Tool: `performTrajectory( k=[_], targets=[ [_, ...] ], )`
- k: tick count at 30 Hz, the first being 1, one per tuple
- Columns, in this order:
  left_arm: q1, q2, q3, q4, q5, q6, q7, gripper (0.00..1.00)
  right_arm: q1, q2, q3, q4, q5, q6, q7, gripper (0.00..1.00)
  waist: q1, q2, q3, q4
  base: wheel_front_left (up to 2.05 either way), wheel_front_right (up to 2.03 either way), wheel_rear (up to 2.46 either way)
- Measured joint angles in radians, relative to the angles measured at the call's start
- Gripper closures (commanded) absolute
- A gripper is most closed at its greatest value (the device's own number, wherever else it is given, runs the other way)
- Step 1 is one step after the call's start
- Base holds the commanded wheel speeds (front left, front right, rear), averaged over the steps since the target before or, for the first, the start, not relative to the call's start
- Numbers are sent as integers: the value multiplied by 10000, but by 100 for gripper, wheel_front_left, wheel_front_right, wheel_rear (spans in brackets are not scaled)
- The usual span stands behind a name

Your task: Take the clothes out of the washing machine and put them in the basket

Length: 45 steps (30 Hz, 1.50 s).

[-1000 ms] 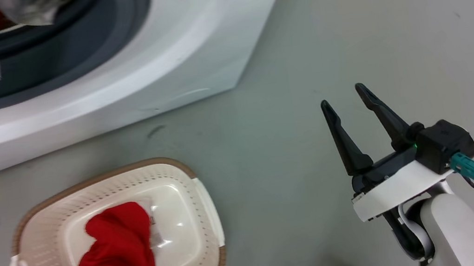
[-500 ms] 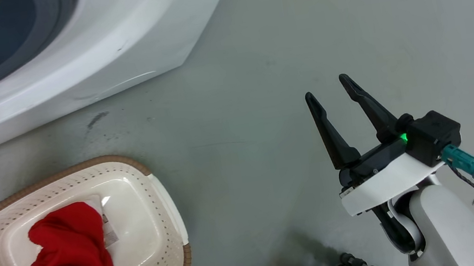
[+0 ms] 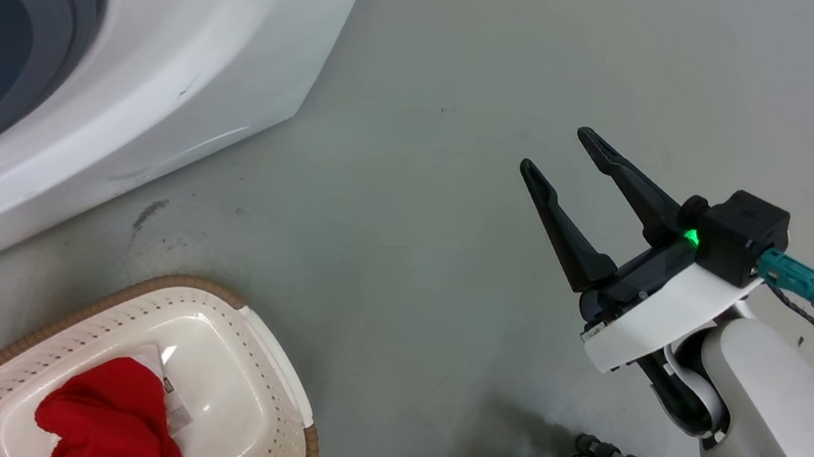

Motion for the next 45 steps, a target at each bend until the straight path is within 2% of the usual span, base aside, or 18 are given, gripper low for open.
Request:
performTrajectory(
  k=[1, 2, 3, 8, 14, 19, 24, 29, 34, 41, 45],
  targets=[
    [94, -21, -2, -163, -23, 42, -299, 100, -1, 0, -4, 6, 0, 0, 0, 0, 0, 0, -39, 4, 0, 0, 0],
    [335, -63, -2, -483, -35, 205, -1049, 100, 0, 0, -29, 25, -2, 0, 0, 0, 0, 0, -147, 27, 0, 0, 0],
    [335, -63, -2, -483, -35, 205, -1049, 100, 0, 0, -29, 25, -2, 0, 0, 0, 0, 0, -147, 27, 0, 0, 0],
    [1297, -247, -104, -1012, -35, 385, -3260, 100, 14, 2, -190, 117, -136, 0, 0, 0, -1, 0, -585, 175, 0, 0, 0],
    [2521, -711, 65, -840, -412, 541, -5427, 100, 172, 2, -387, 293, -472, 0, -2, 0, -1, 0, -1364, 466, 0, 0, 0],
    [3333, -1185, 280, -301, -888, 487, -6686, 100, 399, 8, -614, 520, -650, 0, -2, 0, -1, 0, -2082, 795, 0, 0, 0],
    [3841, -1628, 500, 167, -1392, 249, -7758, 100, 617, 8, -876, 727, -838, 0, 0, 0, -1, 0, -2809, 1152, 0, 0, 0],
    [4584, -1914, 491, 343, -1555, 69, -8393, 100, 960, 8, -1099, 803, -970, 0, 98, 0, -1, 0, -3536, 1453, 0, 0, 0],
    [5476, -2230, 692, -253, -1822, 6, -8589, 100, 1304, 8, -1310, 681, -1047, 0, 276, 0, -1, 0, -4212, 1660, 0, 0, 0],
    [7191, -2596, 1183, -3139, -1854, -2, -8608, 100, 1904, 6, -1708, 336, -1229, 0, 629, 0, -2, 0, -4952, 1949, 0, 0, 0],
    [8309, -2995, 1308, -4869, -1726, -15, -8608, 100, 2282, 6, -1894, 94, -1312, 0, 798, 0, -3, 0, -5286, 2134, 0, 0, 0]
  ],
)
